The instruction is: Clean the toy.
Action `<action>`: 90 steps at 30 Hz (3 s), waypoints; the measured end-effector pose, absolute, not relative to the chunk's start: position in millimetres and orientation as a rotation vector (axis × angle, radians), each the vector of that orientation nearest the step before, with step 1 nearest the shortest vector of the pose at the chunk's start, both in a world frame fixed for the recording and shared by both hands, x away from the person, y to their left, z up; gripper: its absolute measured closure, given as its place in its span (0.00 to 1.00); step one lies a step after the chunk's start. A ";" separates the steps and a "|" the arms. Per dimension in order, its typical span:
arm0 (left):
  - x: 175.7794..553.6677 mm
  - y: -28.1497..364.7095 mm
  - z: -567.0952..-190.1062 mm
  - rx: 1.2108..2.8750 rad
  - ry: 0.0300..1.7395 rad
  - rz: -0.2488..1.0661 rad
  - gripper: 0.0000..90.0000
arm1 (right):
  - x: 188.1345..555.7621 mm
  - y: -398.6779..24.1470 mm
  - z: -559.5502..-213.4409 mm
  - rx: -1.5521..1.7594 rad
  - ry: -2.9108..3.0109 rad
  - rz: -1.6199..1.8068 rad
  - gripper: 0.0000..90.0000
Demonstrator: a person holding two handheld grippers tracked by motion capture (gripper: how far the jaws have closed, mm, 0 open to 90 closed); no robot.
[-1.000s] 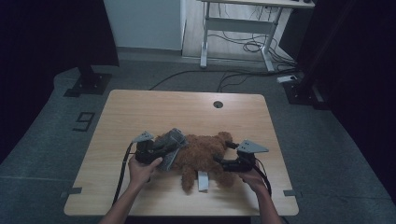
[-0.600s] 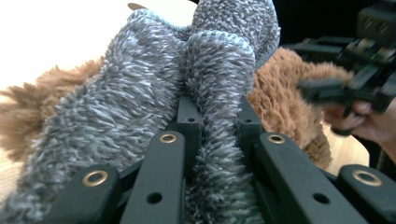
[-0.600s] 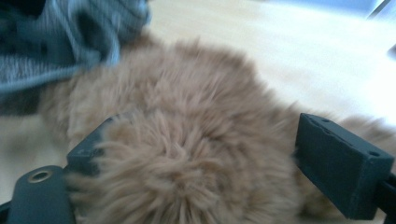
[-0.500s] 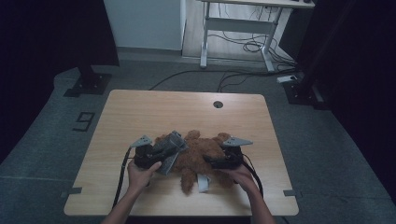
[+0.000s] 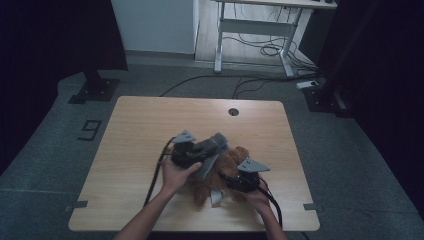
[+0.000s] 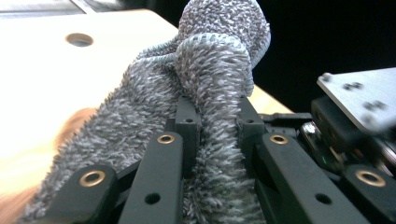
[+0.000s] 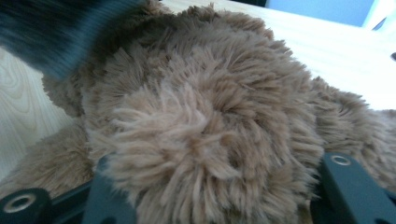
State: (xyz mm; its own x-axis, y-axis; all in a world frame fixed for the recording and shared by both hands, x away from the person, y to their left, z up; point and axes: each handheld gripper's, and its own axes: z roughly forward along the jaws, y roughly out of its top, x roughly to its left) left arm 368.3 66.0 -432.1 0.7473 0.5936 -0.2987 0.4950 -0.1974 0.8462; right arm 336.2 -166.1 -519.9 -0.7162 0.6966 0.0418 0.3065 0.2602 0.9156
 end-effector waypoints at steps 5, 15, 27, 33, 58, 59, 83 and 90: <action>387.1 18.0 -449.0 1.943 0.888 0.101 0.83 | 326.1 -161.0 -522.5 0.836 2.116 1.403 0.54; 382.3 56.3 -457.6 1.961 0.954 0.192 0.85 | 321.4 -159.0 -526.0 0.808 2.095 1.377 0.56; 368.1 162.2 -465.5 1.774 1.076 0.241 0.85 | 318.2 -160.2 -527.6 0.800 2.073 1.387 0.56; 362.4 191.4 -481.7 1.738 1.131 0.244 0.86 | 319.1 -160.4 -528.2 0.802 2.070 1.396 0.56; 368.9 143.7 -431.6 1.801 0.998 0.196 0.86 | 318.1 -161.1 -529.0 0.799 2.062 1.400 0.56; 373.6 112.3 -426.0 1.853 0.944 0.180 0.86 | 318.1 -161.1 -529.0 0.798 2.062 1.401 0.56; 388.9 81.2 -452.1 2.005 0.991 0.199 0.88 | 316.7 -161.0 -531.6 0.790 2.049 1.415 0.55; 377.3 150.2 -460.7 1.886 1.083 0.263 0.87 | 317.5 -161.7 -532.3 0.803 2.045 1.433 0.55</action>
State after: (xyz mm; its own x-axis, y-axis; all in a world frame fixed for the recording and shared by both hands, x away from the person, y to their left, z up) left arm 377.3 150.2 -460.7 0.5908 0.7706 -0.2388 0.5753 -0.1948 0.7944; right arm 317.5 -161.7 -532.3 -0.6936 0.7166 -0.0740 0.1752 0.2674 0.9475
